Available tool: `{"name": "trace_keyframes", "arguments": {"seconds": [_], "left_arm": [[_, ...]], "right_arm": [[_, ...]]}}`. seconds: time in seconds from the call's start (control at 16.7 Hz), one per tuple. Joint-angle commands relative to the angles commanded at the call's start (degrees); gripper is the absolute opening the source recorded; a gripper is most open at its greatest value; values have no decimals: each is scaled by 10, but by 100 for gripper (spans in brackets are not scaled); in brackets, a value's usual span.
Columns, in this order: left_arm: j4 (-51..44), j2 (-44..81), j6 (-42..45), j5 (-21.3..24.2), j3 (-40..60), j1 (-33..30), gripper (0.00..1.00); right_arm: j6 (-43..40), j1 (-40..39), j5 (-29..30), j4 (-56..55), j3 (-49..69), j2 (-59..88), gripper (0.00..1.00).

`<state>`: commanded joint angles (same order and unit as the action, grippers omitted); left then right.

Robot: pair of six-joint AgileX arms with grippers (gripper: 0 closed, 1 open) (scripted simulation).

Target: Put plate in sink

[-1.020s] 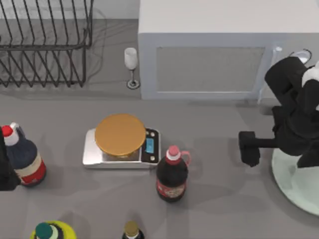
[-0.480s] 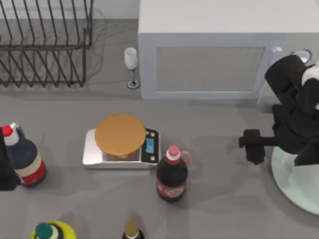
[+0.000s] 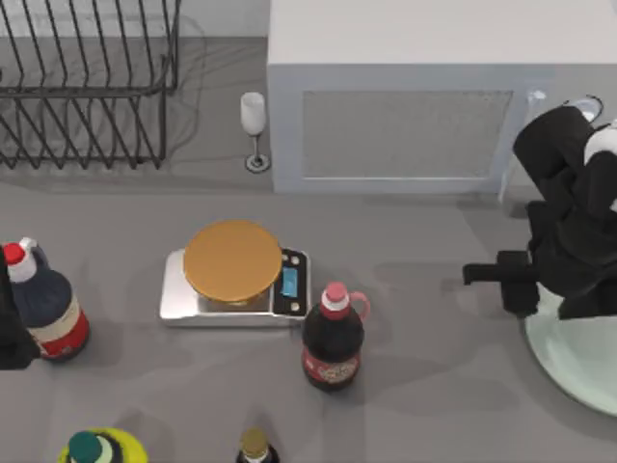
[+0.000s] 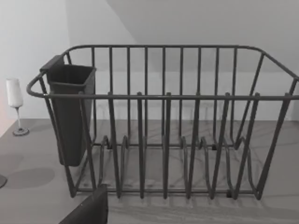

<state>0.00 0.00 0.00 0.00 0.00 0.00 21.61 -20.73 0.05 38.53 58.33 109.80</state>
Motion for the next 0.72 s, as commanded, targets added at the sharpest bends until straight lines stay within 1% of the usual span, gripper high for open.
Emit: {"name": "trace_keyframes", "arguments": {"seconds": [0.06, 0.48, 0.54, 0.72], "left_arm": [[0, 0, 0, 0, 0, 0, 100], [0, 0, 0, 0, 0, 0, 100], [0, 0, 0, 0, 0, 0, 100], [0, 0, 0, 0, 0, 0, 100]], "right_arm": [[0, 0, 0, 0, 0, 0, 0], [0, 0, 0, 0, 0, 0, 0], [0, 6, 2, -2, 17, -37, 0], [9, -10, 3, 19, 38, -37, 0]]}}
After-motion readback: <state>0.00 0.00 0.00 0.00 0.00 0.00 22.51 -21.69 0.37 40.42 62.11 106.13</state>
